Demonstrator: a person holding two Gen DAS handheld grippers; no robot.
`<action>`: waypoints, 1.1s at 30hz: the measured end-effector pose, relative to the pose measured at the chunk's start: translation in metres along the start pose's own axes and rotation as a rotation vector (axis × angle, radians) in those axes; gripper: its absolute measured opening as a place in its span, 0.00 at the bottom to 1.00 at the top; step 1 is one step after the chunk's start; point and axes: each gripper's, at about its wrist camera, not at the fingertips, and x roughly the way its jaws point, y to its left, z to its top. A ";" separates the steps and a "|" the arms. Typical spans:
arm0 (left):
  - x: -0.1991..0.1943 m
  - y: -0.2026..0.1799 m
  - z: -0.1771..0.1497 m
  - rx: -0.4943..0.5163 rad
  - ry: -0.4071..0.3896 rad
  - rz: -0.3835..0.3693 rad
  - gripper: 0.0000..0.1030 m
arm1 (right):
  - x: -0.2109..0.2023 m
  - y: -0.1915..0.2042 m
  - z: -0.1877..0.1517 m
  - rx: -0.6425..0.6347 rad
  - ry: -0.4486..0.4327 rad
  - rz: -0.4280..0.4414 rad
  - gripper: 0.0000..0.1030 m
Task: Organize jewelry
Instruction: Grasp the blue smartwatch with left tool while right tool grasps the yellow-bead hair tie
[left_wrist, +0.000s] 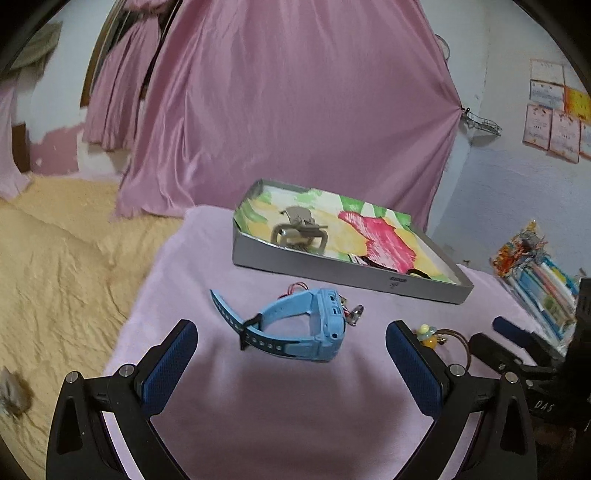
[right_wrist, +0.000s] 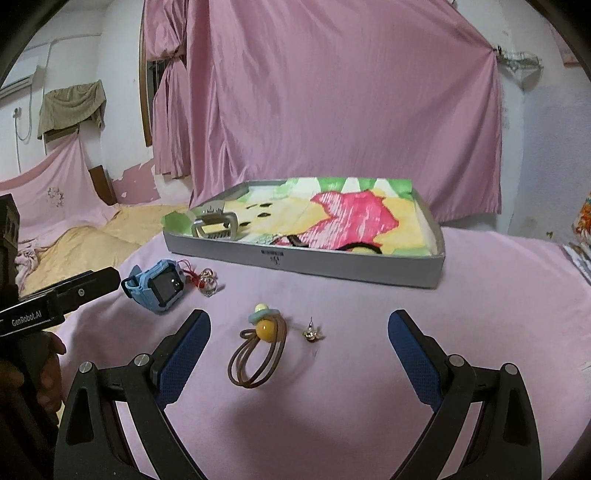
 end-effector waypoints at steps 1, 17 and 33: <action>0.002 0.001 0.000 -0.013 0.009 -0.011 0.99 | 0.001 -0.001 0.000 0.004 0.006 0.007 0.92; 0.017 -0.029 0.004 0.140 0.048 -0.063 0.52 | 0.033 0.010 0.005 -0.006 0.132 0.098 0.30; 0.034 -0.034 0.006 0.149 0.112 -0.010 0.27 | 0.035 0.006 0.002 0.036 0.129 0.140 0.03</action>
